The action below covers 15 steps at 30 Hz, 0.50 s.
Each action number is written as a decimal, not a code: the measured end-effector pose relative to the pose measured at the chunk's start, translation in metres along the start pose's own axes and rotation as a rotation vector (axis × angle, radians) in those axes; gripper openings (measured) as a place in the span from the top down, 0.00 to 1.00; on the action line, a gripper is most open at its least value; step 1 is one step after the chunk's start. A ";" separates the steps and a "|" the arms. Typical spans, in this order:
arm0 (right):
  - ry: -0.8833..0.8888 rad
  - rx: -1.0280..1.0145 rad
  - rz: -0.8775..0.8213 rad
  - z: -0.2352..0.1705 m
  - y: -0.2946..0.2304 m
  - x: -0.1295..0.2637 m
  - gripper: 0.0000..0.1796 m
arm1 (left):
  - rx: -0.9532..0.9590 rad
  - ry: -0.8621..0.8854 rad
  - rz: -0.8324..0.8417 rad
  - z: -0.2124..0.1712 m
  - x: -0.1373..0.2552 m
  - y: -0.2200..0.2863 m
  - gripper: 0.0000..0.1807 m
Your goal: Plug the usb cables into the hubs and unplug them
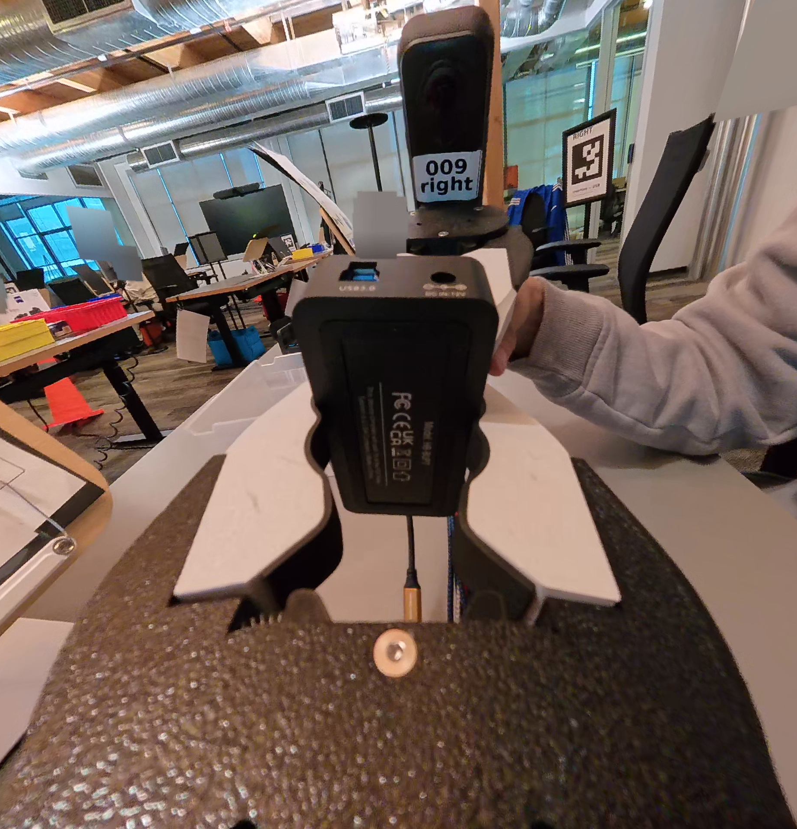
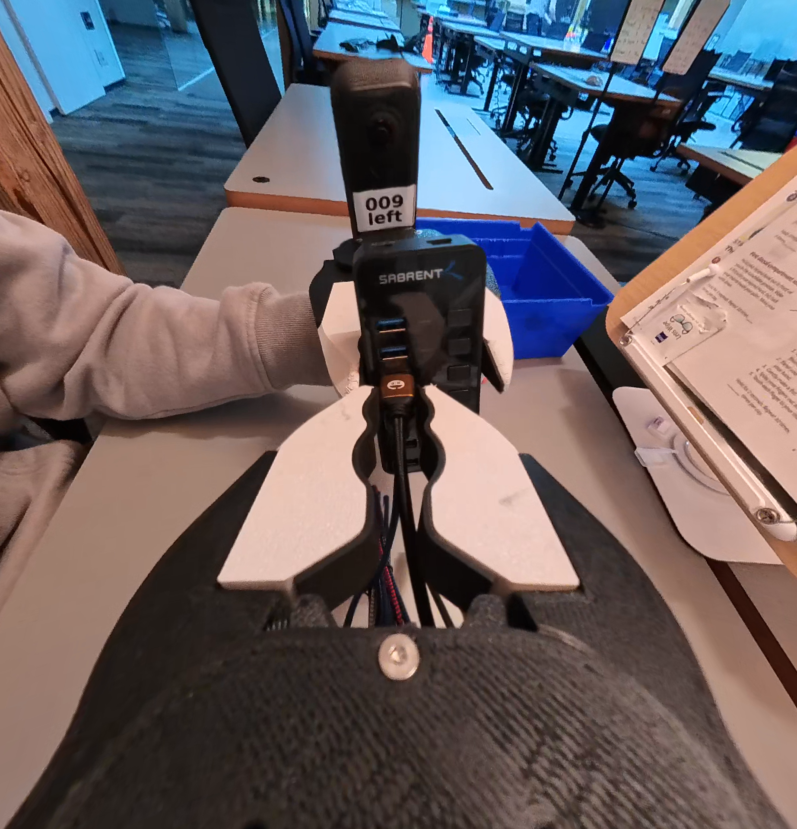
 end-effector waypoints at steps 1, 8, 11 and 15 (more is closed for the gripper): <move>-0.015 -0.011 0.000 0.001 -0.001 0.000 0.91 | 0.005 0.011 -0.009 0.000 0.000 0.000 0.67; 0.025 -0.112 -0.262 0.004 0.031 0.077 0.91 | 0.035 0.073 0.086 0.011 0.038 -0.016 0.66; 0.224 -0.094 -0.244 0.025 0.026 0.113 0.91 | 0.017 0.151 0.141 0.028 0.050 -0.019 0.67; 0.099 -0.012 -0.466 0.024 0.026 0.155 0.91 | -0.052 0.001 0.151 0.022 0.031 -0.012 0.67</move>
Point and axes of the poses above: each gripper's, where its closed fingertips meet, x back along the fingers, z out of its top, y = z × x across the jaws, the point moved 4 cm from there along x, back along the fingers, and after that the axes turned 6 degrees about x, right-handed, at the moved point
